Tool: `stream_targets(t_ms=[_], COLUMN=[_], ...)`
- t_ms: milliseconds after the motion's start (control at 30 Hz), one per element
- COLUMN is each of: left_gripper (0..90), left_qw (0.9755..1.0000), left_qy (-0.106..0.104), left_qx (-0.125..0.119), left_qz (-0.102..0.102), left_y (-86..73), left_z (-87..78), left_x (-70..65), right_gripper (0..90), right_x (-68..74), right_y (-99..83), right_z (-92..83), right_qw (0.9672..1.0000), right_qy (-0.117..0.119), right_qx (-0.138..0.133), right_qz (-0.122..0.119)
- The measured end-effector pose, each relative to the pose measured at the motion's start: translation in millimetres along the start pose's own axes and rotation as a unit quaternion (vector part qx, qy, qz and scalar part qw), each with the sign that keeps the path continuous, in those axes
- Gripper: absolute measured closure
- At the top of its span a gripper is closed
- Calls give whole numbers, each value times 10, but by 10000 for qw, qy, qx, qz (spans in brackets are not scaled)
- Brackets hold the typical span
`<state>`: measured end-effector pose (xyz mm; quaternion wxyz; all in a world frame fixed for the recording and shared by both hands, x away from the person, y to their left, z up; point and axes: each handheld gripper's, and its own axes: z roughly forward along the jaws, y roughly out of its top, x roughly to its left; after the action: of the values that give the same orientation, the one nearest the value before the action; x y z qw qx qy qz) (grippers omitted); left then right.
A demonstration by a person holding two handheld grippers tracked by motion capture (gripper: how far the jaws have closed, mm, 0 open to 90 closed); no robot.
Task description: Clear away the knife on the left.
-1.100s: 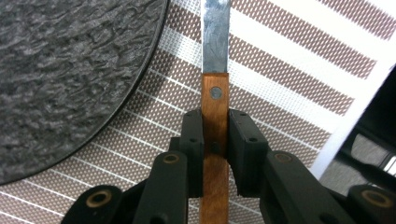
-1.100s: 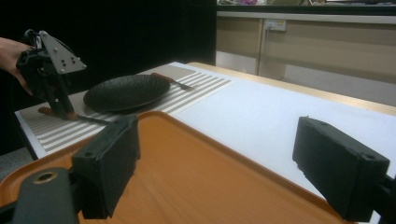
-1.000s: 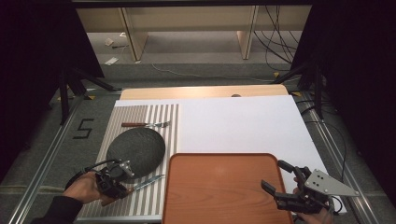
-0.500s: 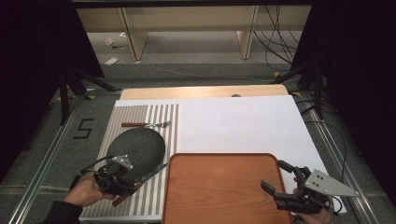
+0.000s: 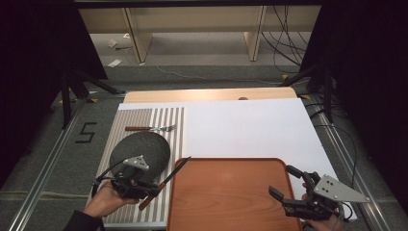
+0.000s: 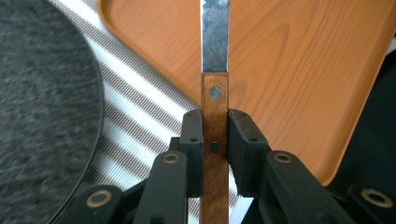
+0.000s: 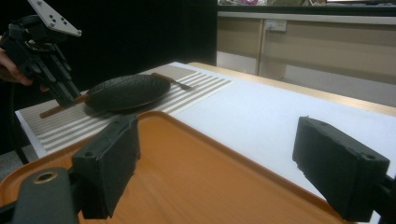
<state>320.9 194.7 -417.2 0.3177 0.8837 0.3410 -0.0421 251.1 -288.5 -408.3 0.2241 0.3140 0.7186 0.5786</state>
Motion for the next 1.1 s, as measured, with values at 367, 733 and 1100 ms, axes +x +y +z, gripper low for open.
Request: stream_targets(t_ms=[367, 733, 1100], left_gripper=[766, 766, 766], left_qw=[9996, 9994, 9982], left_qy=[-124, -348, -530], left_qx=[-198, -30, 288], left_qz=[-142, 18, 73], left_y=[163, 335, 445], left_z=[126, 332, 560], left_x=[-118, -318, -432], right_gripper=[159, 159, 159], right_x=[1, 1, -3], right_y=[1, 2, 3], right_z=[-4, -6, -7], right_qw=[10000, 10000, 10000], right_qy=[8, 16, 15], right_qx=[1, 0, -22], right_qz=[3, 7, 5])
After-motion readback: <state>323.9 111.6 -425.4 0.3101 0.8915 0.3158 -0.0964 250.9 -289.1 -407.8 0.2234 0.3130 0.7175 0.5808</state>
